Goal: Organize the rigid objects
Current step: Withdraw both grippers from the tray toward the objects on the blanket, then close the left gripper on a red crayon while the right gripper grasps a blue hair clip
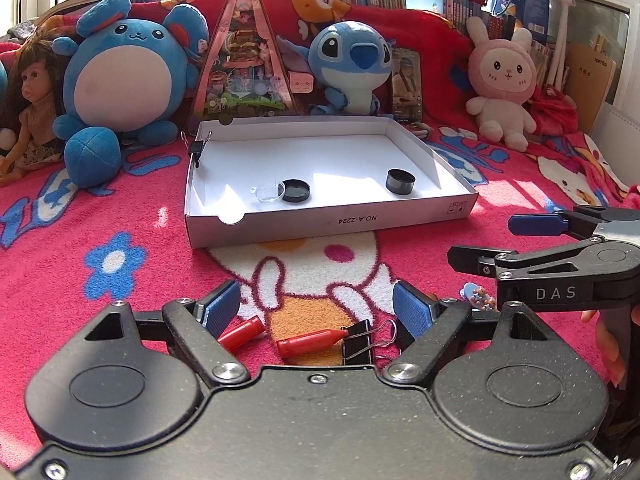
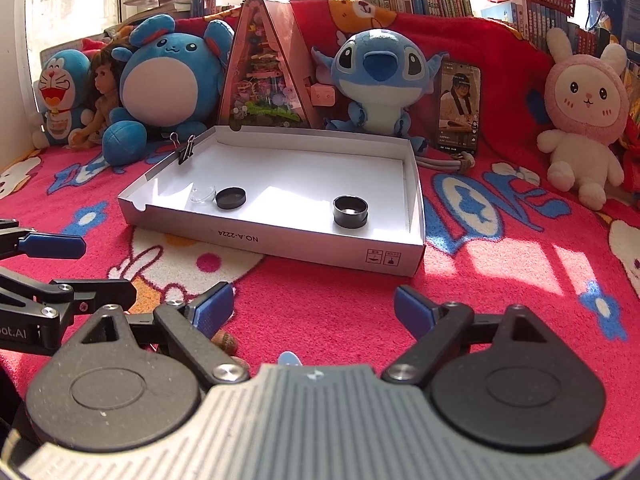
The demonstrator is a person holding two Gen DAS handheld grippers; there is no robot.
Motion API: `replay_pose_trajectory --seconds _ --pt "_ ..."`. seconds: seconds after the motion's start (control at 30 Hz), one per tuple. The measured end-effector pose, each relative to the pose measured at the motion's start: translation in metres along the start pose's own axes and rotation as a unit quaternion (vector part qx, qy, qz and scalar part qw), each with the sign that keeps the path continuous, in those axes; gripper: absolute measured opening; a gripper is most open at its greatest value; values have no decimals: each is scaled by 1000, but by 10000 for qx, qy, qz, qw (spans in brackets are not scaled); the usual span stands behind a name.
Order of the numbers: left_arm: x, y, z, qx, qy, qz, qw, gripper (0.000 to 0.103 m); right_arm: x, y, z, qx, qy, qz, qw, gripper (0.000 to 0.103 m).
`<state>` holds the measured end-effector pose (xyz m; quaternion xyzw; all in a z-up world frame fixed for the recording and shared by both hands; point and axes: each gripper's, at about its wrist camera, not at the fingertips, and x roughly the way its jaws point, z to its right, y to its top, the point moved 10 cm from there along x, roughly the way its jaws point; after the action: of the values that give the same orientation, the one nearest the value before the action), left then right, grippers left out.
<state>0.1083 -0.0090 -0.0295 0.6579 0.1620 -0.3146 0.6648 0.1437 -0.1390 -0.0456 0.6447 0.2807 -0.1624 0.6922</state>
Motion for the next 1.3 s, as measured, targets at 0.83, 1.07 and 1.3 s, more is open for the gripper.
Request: replay_pose_trajectory --seconds 0.83,1.07,1.3 --pt "-32 -45 -13 -391 5 -20 9992 45 -40 -50 -23 15 252 241 9994 55" --pt "-23 -47 -10 -401 -27 -90 9992 33 -37 -57 -37 -143 401 127 9990 43" --pt "-7 -44 -9 -528 91 -93 9985 47 -29 -59 -38 -115 415 79 9990 44"
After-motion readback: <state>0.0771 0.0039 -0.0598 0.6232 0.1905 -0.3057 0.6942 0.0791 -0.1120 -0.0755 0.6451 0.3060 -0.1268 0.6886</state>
